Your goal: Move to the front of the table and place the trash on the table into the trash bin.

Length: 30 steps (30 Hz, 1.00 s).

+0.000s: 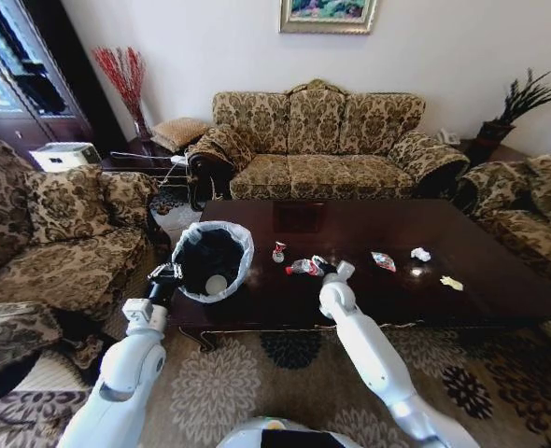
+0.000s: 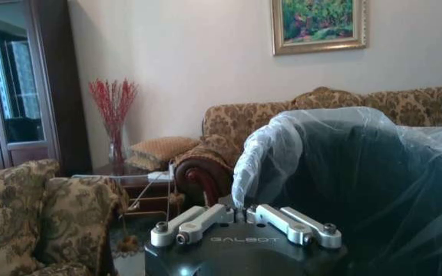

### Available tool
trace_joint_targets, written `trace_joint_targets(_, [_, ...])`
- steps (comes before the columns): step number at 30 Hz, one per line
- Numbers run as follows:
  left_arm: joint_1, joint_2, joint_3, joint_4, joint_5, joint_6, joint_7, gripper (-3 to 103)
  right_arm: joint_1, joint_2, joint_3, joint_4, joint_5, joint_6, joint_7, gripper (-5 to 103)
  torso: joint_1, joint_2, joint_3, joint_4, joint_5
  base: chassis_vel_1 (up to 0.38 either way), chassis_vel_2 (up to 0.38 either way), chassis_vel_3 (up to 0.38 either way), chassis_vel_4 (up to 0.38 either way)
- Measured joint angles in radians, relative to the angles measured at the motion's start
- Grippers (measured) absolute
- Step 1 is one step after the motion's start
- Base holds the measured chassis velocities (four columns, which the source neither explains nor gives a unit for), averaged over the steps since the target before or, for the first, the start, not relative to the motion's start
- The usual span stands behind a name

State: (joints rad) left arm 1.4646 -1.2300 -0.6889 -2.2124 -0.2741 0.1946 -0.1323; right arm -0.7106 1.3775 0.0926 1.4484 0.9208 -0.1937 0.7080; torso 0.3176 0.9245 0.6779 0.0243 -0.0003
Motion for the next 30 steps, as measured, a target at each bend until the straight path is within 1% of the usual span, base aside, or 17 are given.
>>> trace_joint_targets(1, [0.0,0.0,0.0,0.0,0.0,0.0,0.0,3,0.0,0.0,0.0,0.0,0.0,0.0,0.0,100,0.0,0.0,0.0,0.0,0.0,0.0,0.0,0.0,0.0])
trace_joint_targets(3, [-0.001,0.002,0.0,-0.001,0.0,0.0,0.001,3,0.027,0.037,-0.014,-0.016,0.032,-0.005,0.041,100,0.0,0.0,0.0,-0.0002,0.0001,0.0,0.0,0.0,0.0])
trace_joint_targets(5, [-0.002,0.003,-0.001,-0.001,-0.001,-0.001,0.002,3,0.057,0.079,-0.032,-0.043,0.054,-0.009,0.102,100,0.0,0.0,0.0,-0.0003,0.0001,0.0,0.0,0.0,0.0])
trace_joint_targets(6, [-0.002,0.003,-0.001,-0.001,-0.001,-0.001,0.002,3,0.057,0.079,-0.032,-0.043,0.054,-0.009,0.102,100,0.0,0.0,0.0,-0.0003,0.0001,0.0,0.0,0.0,0.0])
trace_joint_targets(8, [-0.002,0.004,-0.003,0.0,-0.002,-0.004,0.002,3,0.081,0.118,-0.04,-0.077,0.079,-0.009,0.167,100,0.0,0.0,0.0,-0.0003,0.0001,0.0,0.0,0.0,0.0])
trace_joint_targets(10, [-0.005,0.005,-0.005,0.006,-0.002,-0.009,0.003,3,0.095,0.143,-0.031,-0.097,0.118,-0.01,0.211,100,0.0,0.0,0.0,-0.0002,0.0002,0.0,0.0,0.0,0.0])
trace_joint_targets(11, [-0.005,0.005,-0.005,0.006,-0.002,-0.009,0.003,3,0.095,0.143,-0.031,-0.097,0.118,-0.01,0.211,100,0.0,0.0,0.0,-0.0002,0.0002,0.0,0.0,0.0,0.0])
trace_joint_targets(13, [-0.007,0.007,-0.005,0.012,-0.003,-0.011,0.005,3,0.107,0.166,-0.008,-0.11,0.165,-0.009,0.248,100,0.0,0.0,0.0,-0.0007,0.0001,0.0,0.0,0.0,0.0])
trace_joint_targets(14, [-0.007,0.007,-0.005,0.012,-0.003,-0.011,0.005,3,0.107,0.166,-0.008,-0.11,0.165,-0.009,0.248,100,0.0,0.0,0.0,-0.0007,0.0001,0.0,0.0,0.0,0.0])
trace_joint_targets(17, [-0.013,0.009,-0.004,0.022,-0.003,-0.013,0.008,3,0.117,0.192,0.039,-0.133,0.225,0.005,0.281,100,0.0,0.0,0.0,-0.0006,0.0002,0.0,0.0,0.0,0.0])
trace_joint_targets(18, [-0.013,0.009,-0.004,0.022,-0.003,-0.013,0.008,3,0.117,0.192,0.039,-0.133,0.225,0.005,0.281,100,0.0,0.0,0.0,-0.0006,0.0002,0.0,0.0,0.0,0.0])
trace_joint_targets(20, [-0.019,0.01,0.0,0.029,-0.004,-0.013,0.01,3,0.122,0.203,0.07,-0.148,0.269,0.014,0.3,100,0.0,0.0,0.0,-0.0006,0.0001,0.0,0.0,0.0,0.0])
trace_joint_targets(24, [-0.024,0.01,0.006,0.035,-0.004,-0.014,0.012,3,0.126,0.215,0.096,-0.165,0.288,0.02,0.303,100,0.0,0.0,0.0,-0.0005,0.0003,0.0,0.0,0.0,0.0])
trace_joint_targets(27, [-0.025,0.008,0.009,0.038,-0.004,-0.015,0.013,3,0.14,0.229,0.134,-0.198,0.313,0.024,0.3,100,0.0,0.0,0.0,-0.0005,0.0003,0.0,0.0,0.0,0.0])
trace_joint_targets(28, [-0.026,0.008,0.009,0.04,-0.004,-0.016,0.013,3,0.146,0.23,0.145,-0.207,0.321,0.024,0.299,103,0.0,0.0,0.0,-0.0004,0.0004,0.0,0.0,0.0,0.0])
trace_joint_targets(30, [-0.026,0.008,0.008,0.041,-0.004,-0.017,0.013,3,0.151,0.23,0.156,-0.216,0.328,0.024,0.297,103,0.0,0.0,0.0,-0.0003,0.0003,0.0,0.0,0.0,0.0])
